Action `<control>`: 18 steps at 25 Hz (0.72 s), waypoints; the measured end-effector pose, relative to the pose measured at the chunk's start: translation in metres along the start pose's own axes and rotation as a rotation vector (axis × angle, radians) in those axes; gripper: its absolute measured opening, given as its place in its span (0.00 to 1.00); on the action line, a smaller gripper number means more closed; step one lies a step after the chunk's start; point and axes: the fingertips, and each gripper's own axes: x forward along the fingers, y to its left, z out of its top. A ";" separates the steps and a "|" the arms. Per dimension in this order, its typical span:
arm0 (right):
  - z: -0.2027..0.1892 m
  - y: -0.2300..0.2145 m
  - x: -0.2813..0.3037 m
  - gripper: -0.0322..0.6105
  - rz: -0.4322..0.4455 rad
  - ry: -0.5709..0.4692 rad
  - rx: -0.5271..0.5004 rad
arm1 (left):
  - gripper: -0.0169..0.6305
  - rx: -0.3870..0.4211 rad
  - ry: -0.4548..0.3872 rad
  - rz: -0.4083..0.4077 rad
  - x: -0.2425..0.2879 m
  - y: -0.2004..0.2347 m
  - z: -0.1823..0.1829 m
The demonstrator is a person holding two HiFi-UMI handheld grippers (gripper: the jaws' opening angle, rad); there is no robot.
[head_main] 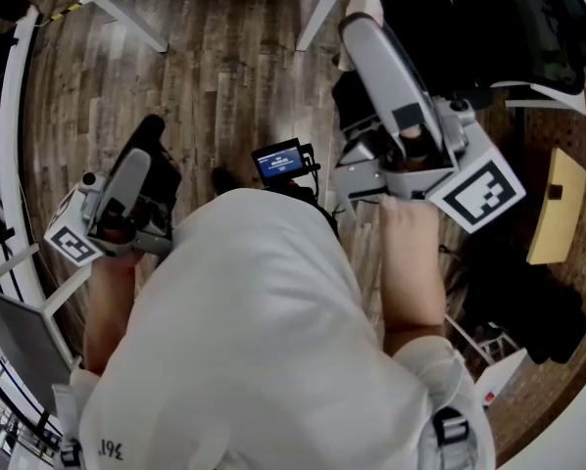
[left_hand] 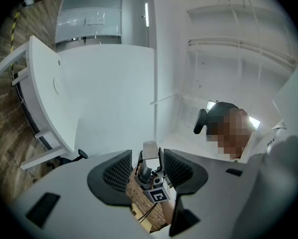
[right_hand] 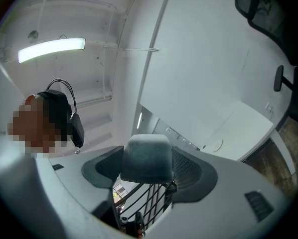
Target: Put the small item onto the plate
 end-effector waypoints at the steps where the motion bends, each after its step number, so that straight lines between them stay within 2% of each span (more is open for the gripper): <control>1: -0.001 -0.001 0.000 0.53 -0.001 0.001 0.000 | 0.33 0.000 0.000 0.000 0.000 0.000 0.000; 18: -0.013 -0.005 0.003 0.53 -0.026 0.041 -0.001 | 0.33 -0.015 -0.004 0.000 -0.002 0.003 -0.002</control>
